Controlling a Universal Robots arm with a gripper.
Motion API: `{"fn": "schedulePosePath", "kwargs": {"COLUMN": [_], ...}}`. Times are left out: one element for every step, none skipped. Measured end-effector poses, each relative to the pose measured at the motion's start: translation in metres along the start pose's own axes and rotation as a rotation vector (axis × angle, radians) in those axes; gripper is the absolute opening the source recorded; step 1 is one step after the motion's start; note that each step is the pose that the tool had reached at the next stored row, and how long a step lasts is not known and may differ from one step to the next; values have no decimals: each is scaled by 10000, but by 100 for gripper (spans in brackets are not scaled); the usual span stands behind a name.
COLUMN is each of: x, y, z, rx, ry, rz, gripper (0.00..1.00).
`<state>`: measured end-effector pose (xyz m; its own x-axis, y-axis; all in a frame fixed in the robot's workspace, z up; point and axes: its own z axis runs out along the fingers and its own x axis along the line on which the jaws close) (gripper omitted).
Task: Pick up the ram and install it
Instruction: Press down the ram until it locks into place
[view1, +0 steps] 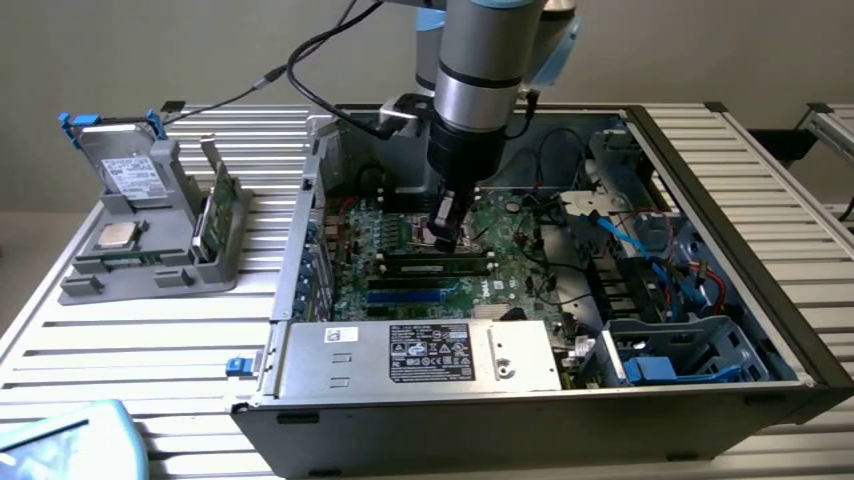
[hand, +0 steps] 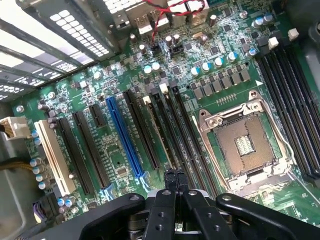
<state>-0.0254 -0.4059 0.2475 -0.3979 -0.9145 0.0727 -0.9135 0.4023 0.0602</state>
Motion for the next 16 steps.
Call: {"fn": "schedulePosePath", "kwargs": {"x": [0, 0, 0, 0, 0, 0, 0, -1, -1, -1, -1, -1, -2, -2, -3, -3], "y": [0, 0, 0, 0, 0, 0, 0, -1, -1, -1, -1, -2, -2, -2, -2, -2], "z": [0, 0, 0, 0, 0, 1, 2, 7, 11, 15, 19, 23, 27, 31, 34, 37], "rx": [-7, -16, -25, -33, -39, -44, -40, -17, 15, 48, 80, 113, 142, 167, 189, 210], "ry": [-9, -19, -28, -38, -48, -59, -75, -98, -122, -146, -171, -197, -224, -248, -269, -290], "rz": [134, 278, 423, 573, 707, 853, 977, 1080, 1178, 1282, 1389, 1499, 1617, 1738, 1854, 1978], "gripper": [11, 11, 11, 11, 11, 11, 11, 11, 11, 11, 11, 11, 11, 11, 11, 11]}}
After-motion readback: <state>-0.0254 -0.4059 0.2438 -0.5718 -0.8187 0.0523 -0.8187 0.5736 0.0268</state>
